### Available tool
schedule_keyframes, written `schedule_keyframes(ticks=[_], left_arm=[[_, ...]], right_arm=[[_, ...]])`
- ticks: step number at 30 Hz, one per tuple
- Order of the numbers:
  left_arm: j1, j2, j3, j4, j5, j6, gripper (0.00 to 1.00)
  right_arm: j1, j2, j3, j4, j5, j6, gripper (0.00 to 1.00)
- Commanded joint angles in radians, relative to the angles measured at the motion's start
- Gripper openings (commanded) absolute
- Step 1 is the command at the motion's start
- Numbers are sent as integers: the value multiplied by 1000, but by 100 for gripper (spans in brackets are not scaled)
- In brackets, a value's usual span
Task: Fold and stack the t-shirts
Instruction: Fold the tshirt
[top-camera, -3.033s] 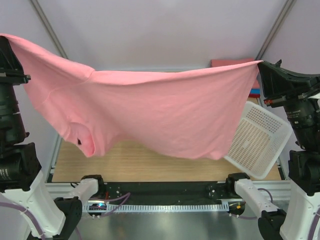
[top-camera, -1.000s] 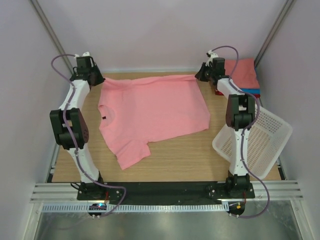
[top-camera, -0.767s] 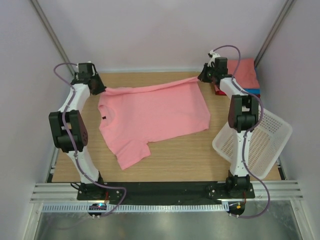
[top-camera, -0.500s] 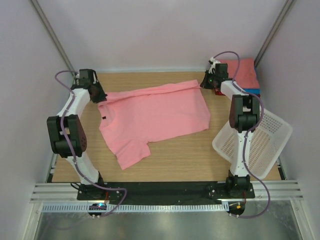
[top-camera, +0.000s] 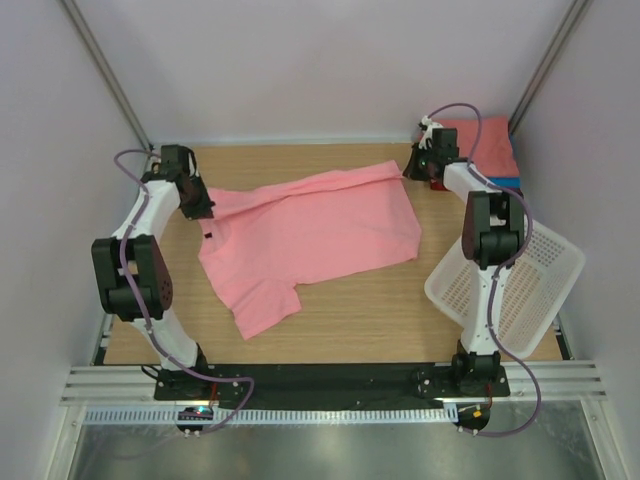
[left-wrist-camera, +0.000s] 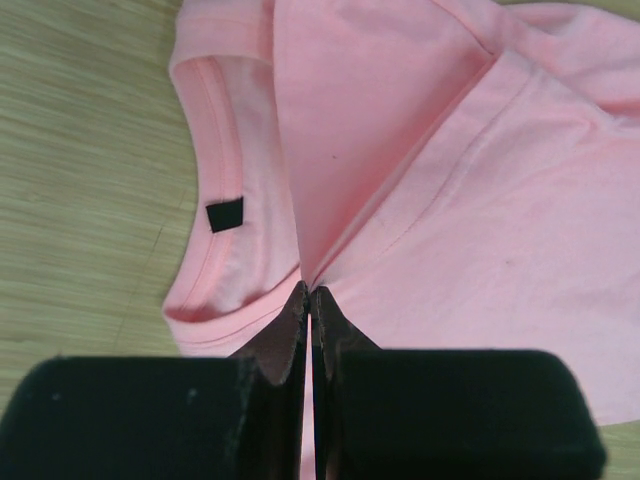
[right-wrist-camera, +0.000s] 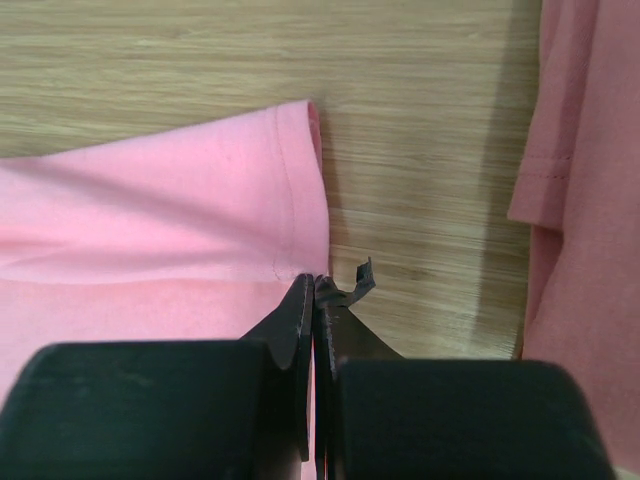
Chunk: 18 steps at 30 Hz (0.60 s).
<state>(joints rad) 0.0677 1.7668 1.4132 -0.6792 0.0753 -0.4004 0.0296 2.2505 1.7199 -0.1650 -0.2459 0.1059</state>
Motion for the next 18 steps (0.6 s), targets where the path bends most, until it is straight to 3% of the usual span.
schedule_keyframes(ticks=[1,8,18], left_arm=[[-2,-41,9,-69,-46,43,0],[-5,-73,15,-98,-29,11,0],[-28,-96,-128,-100,-12,-18,0]], right_arm=[[-4,-101,-3,24,20,-20,1],[-3,-144,-62,33,26,-38,1],[-5,-146,-152,64,34,-52,1]])
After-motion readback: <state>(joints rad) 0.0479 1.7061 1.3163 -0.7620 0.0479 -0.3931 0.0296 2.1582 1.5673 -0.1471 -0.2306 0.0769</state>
